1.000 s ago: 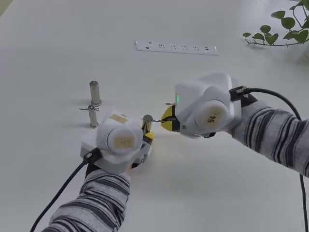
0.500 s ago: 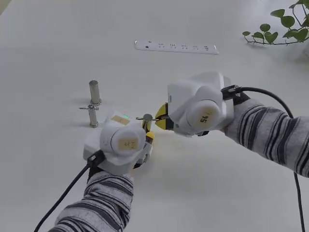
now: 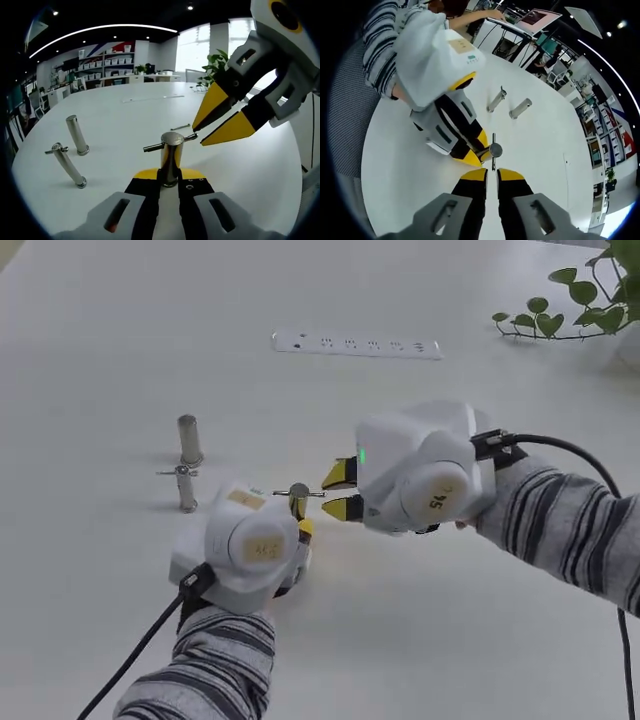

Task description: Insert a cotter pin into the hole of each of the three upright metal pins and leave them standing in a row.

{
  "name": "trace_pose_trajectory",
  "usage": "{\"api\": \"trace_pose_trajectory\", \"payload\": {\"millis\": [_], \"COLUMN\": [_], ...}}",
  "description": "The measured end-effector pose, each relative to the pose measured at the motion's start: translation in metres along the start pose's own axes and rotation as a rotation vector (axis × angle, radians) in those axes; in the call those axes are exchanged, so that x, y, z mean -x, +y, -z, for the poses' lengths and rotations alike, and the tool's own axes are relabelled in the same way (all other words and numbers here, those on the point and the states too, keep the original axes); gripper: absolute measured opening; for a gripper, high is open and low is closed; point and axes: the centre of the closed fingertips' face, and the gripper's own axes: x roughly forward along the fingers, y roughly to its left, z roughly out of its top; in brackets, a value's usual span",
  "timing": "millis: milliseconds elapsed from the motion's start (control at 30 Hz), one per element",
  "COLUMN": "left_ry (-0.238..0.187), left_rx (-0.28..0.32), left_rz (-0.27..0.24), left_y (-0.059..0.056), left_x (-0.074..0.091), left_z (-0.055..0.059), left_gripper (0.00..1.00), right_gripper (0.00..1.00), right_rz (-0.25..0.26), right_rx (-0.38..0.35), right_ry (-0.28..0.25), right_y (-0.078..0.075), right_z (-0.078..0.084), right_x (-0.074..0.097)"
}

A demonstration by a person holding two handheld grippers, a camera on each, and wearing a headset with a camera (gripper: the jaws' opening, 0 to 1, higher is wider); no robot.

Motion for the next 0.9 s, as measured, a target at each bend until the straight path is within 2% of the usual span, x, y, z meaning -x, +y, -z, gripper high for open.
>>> {"api": "trace_pose_trajectory", "payload": {"millis": [333,900], "left_ry": [0.0,-0.001], "left_rx": [0.013,0.015], "left_rz": [-0.012,-0.017], "left_y": [0.0002,0.0005], "left_x": [0.0005,0.0009], "left_z": [-0.0002,-0.0004], "left_gripper": [0.1,0.1], "right_gripper": [0.0,0.0], "right_rz": [0.004,0.007], "right_rx": [-0.036,-0.065], "right_ry": [0.001,-0.023], "right_y": [-0.0012,-0.0018], "right_z": [0.002,-0.0046], "right_x": [-0.0015,-0.0049]}}
